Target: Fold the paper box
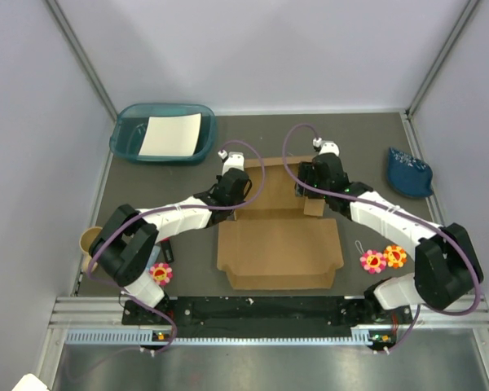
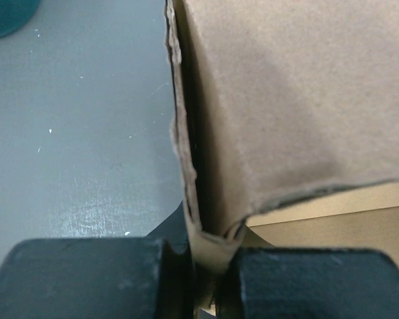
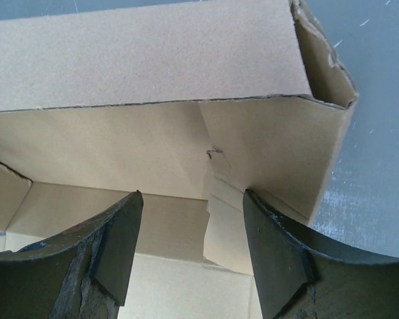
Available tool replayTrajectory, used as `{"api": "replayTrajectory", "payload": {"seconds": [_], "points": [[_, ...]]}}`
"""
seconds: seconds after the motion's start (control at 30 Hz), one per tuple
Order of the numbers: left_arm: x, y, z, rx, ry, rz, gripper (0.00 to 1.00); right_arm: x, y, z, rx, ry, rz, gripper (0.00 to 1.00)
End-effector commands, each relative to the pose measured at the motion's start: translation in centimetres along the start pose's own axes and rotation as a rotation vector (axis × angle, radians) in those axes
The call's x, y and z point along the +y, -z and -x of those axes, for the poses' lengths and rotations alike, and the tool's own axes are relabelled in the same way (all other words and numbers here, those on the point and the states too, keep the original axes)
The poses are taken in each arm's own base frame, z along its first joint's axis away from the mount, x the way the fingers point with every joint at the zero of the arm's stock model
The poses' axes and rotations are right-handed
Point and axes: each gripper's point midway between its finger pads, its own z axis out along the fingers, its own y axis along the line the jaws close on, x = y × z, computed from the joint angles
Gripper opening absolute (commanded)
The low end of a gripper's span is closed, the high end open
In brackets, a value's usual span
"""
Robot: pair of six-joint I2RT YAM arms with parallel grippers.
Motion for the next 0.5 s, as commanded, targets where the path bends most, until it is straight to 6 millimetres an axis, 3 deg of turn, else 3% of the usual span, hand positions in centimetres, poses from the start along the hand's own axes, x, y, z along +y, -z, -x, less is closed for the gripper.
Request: {"api": "replayTrajectory", "payload": {"seconds": [0.0,0.17,0.47], "points": [[-0.7,0.0,-2.0,0.061,-0.045,-0.043,0.00,-1.2,0.0,0.1,0.008,0.046,-0.062,0.64],[-0.6,-0.3,-2.2,0.071,-0.050,-0.028,0.00,-0.6,2.4,2.3,-0.066,0.038,-0.024,0.65],[0.0,-0.3,-2.9,0.101,-0.064,-0.001,0.00,-0.7,5.7,3.4,-0.125,0.036,0.014,0.66]]}}
